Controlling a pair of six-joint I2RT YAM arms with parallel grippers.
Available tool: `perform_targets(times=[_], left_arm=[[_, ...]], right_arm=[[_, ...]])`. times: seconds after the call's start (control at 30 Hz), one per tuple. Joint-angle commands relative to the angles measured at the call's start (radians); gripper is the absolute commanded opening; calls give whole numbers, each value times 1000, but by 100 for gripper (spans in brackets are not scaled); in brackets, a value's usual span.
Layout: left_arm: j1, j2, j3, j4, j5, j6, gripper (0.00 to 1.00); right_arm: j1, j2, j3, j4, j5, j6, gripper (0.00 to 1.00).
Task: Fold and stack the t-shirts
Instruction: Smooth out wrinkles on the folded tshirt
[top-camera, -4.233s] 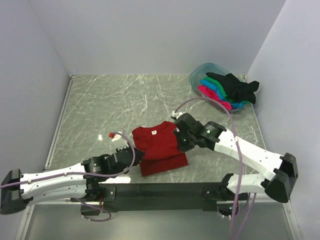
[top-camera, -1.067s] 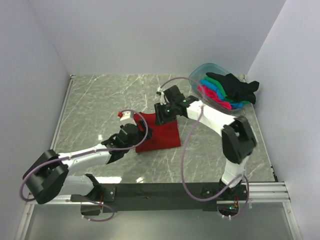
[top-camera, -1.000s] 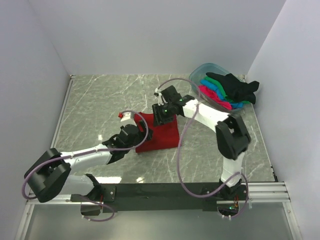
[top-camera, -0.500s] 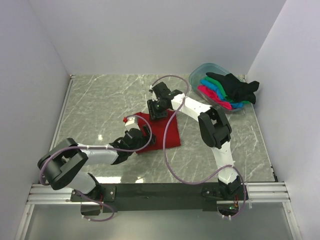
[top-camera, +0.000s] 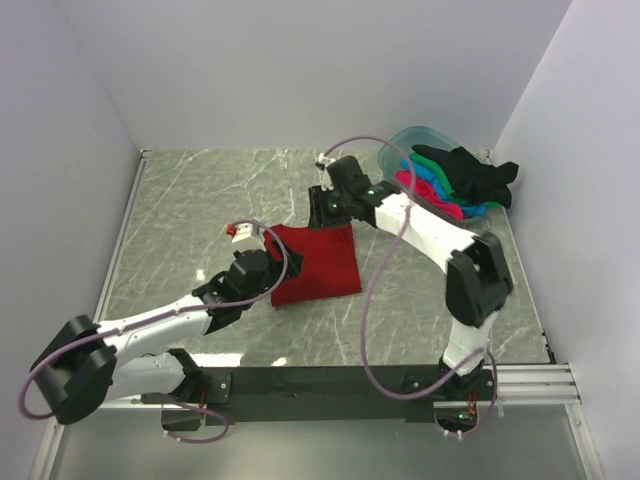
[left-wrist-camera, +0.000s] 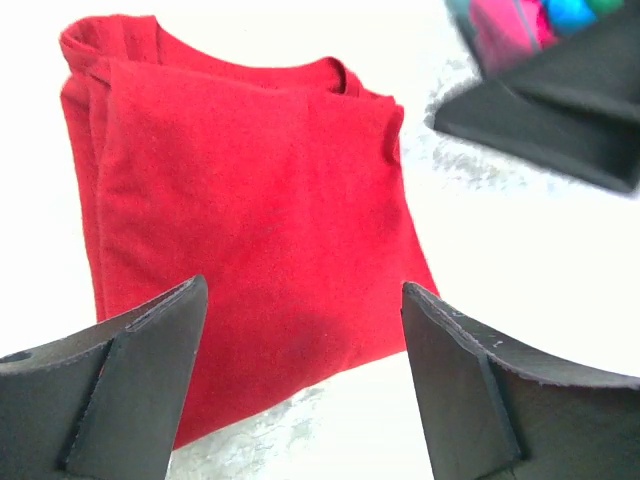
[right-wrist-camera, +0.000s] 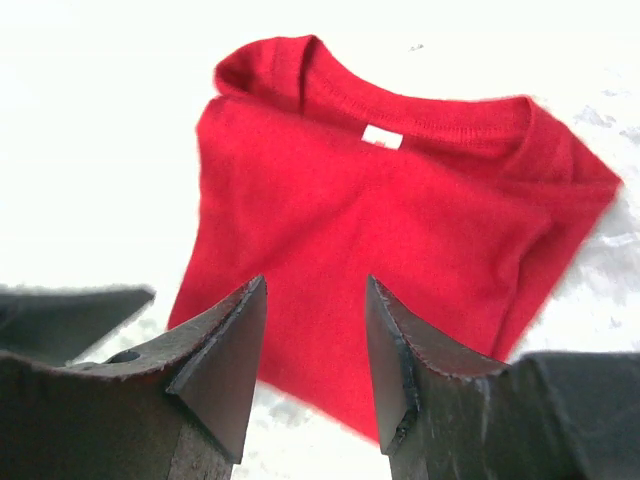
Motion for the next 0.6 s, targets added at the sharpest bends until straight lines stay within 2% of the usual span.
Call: perform_targets(times=[0.0, 0.1, 0.23, 0.57], left_arm=[[41, -52, -20, -52, 18, 3, 84], [116, -101, -100, 20, 138, -22, 84], [185, -119, -141, 58, 257, -10, 86], [294, 5, -210, 196, 431, -26, 90]], right_arm=[[8, -93, -106, 60, -3, 30, 51], [17, -126, -257, 103, -9, 50, 51], [22, -121, -371, 173, -26, 70, 51], [21, 41, -422, 182, 4, 90, 51]])
